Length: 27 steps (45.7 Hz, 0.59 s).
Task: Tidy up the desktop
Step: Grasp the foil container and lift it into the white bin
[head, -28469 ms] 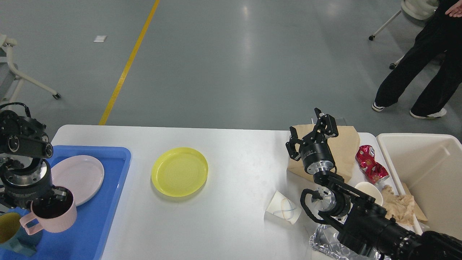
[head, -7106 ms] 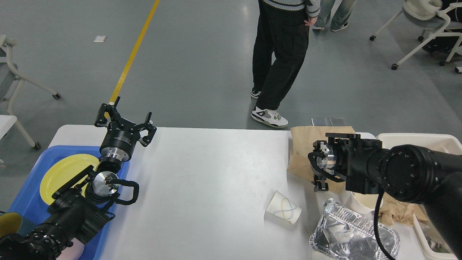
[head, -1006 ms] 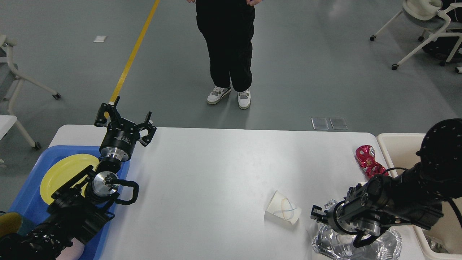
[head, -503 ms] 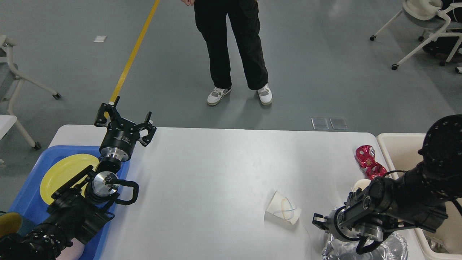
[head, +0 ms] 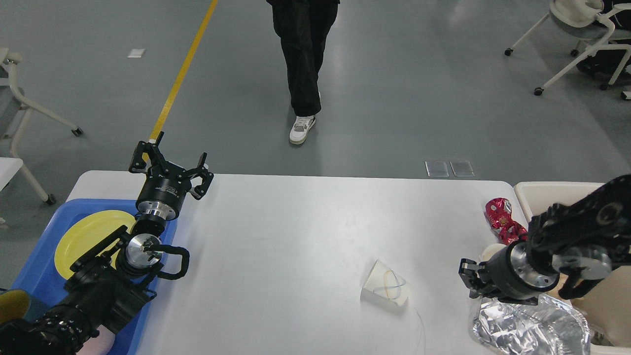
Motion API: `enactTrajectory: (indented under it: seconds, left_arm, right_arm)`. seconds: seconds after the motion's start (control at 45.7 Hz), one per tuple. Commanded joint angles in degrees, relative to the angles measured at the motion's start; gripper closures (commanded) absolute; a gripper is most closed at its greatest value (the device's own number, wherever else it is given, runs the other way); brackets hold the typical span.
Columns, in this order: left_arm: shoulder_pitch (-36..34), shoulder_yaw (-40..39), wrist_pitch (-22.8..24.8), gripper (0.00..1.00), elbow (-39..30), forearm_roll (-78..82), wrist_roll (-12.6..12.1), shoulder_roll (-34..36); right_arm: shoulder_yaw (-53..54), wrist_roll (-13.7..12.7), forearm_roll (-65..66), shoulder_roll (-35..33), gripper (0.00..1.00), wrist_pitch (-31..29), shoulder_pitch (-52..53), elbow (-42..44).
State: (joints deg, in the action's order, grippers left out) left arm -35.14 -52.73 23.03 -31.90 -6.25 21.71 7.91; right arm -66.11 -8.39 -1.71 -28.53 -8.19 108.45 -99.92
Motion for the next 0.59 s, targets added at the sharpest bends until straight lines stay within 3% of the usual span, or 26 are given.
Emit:
enactTrajectory:
  seconds: [0.0, 0.153, 0.306, 0.437, 0.569]
  left_arm:
    - [0.07, 0.0, 0.0, 0.01, 0.0, 0.01, 0.0, 0.0]
    - [0.07, 0.0, 0.0, 0.01, 0.0, 0.01, 0.0, 0.0]
    - [0.07, 0.0, 0.0, 0.01, 0.0, 0.01, 0.0, 0.0]
    - [0.07, 0.0, 0.0, 0.0, 0.08, 0.01, 0.0, 0.0]
    - [0.07, 0.0, 0.0, 0.01, 0.0, 0.01, 0.0, 0.0]
  right_arm:
    - [-2.71, 0.48, 3.02, -1.18, 1.0, -10.08, 11.94, -0.08]
    - [-1.75, 0.66, 3.2, 4.17, 1.0, -14.57, 22.23, -0.08]
    - [0.01, 0.66, 3.2, 11.38, 1.0, -13.61, 23.65, 0.51]
    - [-1.56, 0.57, 3.64, 12.27, 1.0, -8.34, 16.37, 6.56]
    - [-8.33, 0.57, 3.64, 11.48, 1.0, -4.2, 4.42, 21.93]
